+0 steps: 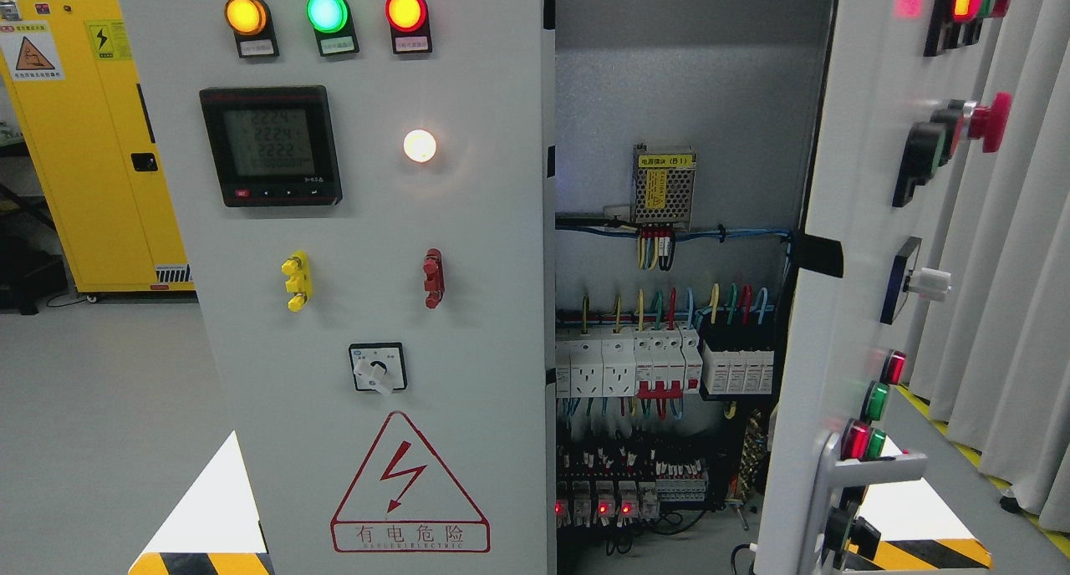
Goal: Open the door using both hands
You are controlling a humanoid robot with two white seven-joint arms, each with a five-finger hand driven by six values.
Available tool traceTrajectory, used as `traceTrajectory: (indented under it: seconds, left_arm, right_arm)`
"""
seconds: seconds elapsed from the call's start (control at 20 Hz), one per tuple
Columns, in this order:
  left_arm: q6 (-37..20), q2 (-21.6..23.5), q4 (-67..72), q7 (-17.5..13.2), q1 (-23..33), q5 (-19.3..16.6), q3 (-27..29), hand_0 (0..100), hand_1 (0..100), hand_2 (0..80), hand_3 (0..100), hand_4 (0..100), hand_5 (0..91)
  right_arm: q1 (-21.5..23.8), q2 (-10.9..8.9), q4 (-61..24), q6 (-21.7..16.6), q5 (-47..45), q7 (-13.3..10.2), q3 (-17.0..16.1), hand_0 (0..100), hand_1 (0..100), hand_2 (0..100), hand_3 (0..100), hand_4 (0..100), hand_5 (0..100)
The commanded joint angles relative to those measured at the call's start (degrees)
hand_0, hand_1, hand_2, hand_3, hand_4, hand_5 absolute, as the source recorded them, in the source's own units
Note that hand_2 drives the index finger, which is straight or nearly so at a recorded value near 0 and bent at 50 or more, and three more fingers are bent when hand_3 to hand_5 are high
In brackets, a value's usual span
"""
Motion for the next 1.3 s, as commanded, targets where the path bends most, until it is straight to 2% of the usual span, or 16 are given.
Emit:
traceTrajectory:
  seconds: [0.0,0.1,0.25,0.4,0.5,0.6,0.7,1.0,1.1,1.2,1.25]
  left_arm:
    - [2.0,9.7,-16.1,0.6,-6.1,4.3,-3.8,0,0,0.0,4,0,0.0]
    - [2.1,12.1,-17.6,0.6,-7.3,7.2,-6.1,0,0,0.0,4,0,0.0]
    - [2.2,15.7,-17.9,1.4,-11.9,13.4,-6.4,0,0,0.0,5,0,0.0]
    - [2.7,20.8,-17.9,1.8,-20.5,21.9,-6.9,0,0,0.0,5,0,0.0]
    - [5.2,22.5,-17.6,1.8,-27.4,28.3,-8.9,0,0,0.0,5,0,0.0]
    - [7.6,22.7,-17.2,1.8,-32.3,30.8,-10.3,0,0,0.0,5,0,0.0]
    - [9.0,22.6,-17.3,1.8,-36.7,31.6,-11.6,0,0,0.0,6,0,0.0]
    - [9.6,22.1,-17.1,1.9,-49.1,35.8,-20.6,0,0,0.0,6,0,0.0]
    - [9.6,21.5,-16.9,2.9,-54.1,40.2,-22.8,0,0,0.0,6,0,0.0]
    - [9.7,21.5,-16.2,6.1,-60.6,45.9,-26.2,0,0,0.0,6,0,0.0]
    - [9.6,21.1,-15.5,7.3,-63.4,46.9,-28.5,0,0,0.0,6,0,0.0]
  right_arm:
    - [0.0,0.62,0.0,0.0,0.1,0.0,1.6,21,13,0,0,0,0]
    - [0.0,0.7,0.0,0.0,0.1,0.0,1.6,21,13,0,0,0,0]
    - [0.0,0.7,0.0,0.0,0.2,0.0,1.6,21,13,0,0,0,0]
    - [0.0,0.7,0.0,-0.1,0.1,0.0,1.6,21,13,0,0,0,0]
    - [0.0,0.7,0.0,0.0,0.1,0.0,1.6,21,13,0,0,0,0]
    - [0.0,0.7,0.0,0.0,0.1,0.0,1.6,21,13,0,0,0,0]
    - [0.0,0.79,0.0,-0.1,0.2,0.0,1.6,21,13,0,0,0,0]
    - [0.0,0.79,0.0,0.0,0.2,0.0,1.6,21,13,0,0,0,0]
    - [0.0,0.79,0.0,0.0,0.2,0.0,1.6,21,13,0,0,0,0]
    - [0.0,0.79,0.0,0.0,0.2,0.0,1.6,21,13,0,0,0,0]
    - [0.0,0.79,0.0,0.0,0.2,0.0,1.5,21,13,0,0,0,0]
